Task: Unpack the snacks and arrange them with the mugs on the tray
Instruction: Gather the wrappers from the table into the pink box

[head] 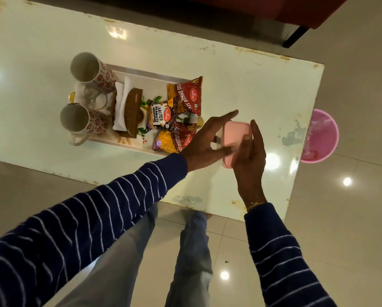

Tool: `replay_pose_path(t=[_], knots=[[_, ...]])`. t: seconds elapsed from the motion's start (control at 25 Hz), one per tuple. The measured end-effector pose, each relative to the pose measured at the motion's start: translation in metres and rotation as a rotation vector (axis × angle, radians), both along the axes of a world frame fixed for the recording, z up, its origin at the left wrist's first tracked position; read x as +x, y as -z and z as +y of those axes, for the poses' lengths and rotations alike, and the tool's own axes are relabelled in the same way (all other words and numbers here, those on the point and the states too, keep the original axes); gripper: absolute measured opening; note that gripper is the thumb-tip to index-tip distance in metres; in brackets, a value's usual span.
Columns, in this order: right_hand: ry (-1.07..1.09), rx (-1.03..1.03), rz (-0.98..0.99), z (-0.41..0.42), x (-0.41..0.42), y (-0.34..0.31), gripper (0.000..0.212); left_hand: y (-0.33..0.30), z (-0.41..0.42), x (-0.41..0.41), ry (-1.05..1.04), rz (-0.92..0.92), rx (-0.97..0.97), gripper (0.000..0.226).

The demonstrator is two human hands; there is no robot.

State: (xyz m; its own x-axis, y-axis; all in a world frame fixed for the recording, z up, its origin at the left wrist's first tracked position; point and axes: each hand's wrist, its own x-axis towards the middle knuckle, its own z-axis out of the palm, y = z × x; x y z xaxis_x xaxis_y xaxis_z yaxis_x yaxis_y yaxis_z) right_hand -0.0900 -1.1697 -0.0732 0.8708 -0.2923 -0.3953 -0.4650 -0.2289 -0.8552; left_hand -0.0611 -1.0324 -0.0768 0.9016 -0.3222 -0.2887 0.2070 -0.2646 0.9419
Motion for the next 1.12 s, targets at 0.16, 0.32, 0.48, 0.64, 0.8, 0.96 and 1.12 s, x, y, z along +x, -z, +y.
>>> replay_pose_path(t=[0.16, 0.32, 0.48, 0.64, 0.8, 0.96, 1.12], knots=[[0.041, 0.041, 0.02, 0.005, -0.005, -0.003, 0.042, -0.002, -0.017, -0.001, -0.323, 0.187, -0.052, 0.035], [0.13, 0.121, 0.152, 0.003, -0.012, -0.008, 0.042, -0.001, -0.022, 0.0, -0.326, 0.079, 0.082, 0.033], [0.196, 0.072, 0.152, 0.004, -0.012, -0.012, 0.04, -0.005, -0.031, 0.002, -0.335, 0.064, 0.108, 0.032], [0.24, 0.012, 0.107, 0.004, -0.01, -0.013, 0.039, -0.014, -0.034, 0.007, -0.301, 0.103, 0.113, 0.031], [0.231, -0.009, 0.057, 0.009, -0.013, -0.016, 0.04, -0.031, -0.054, -0.008, -0.42, 0.27, -0.004, 0.032], [0.252, 0.11, 0.179, 0.01, -0.014, -0.026, 0.042, -0.036, -0.058, -0.014, -0.509, 0.213, 0.071, 0.035], [0.262, 0.279, 0.395, -0.004, 0.007, -0.028, 0.051, -0.028, -0.055, -0.018, -0.468, 0.171, 0.128, 0.041]])
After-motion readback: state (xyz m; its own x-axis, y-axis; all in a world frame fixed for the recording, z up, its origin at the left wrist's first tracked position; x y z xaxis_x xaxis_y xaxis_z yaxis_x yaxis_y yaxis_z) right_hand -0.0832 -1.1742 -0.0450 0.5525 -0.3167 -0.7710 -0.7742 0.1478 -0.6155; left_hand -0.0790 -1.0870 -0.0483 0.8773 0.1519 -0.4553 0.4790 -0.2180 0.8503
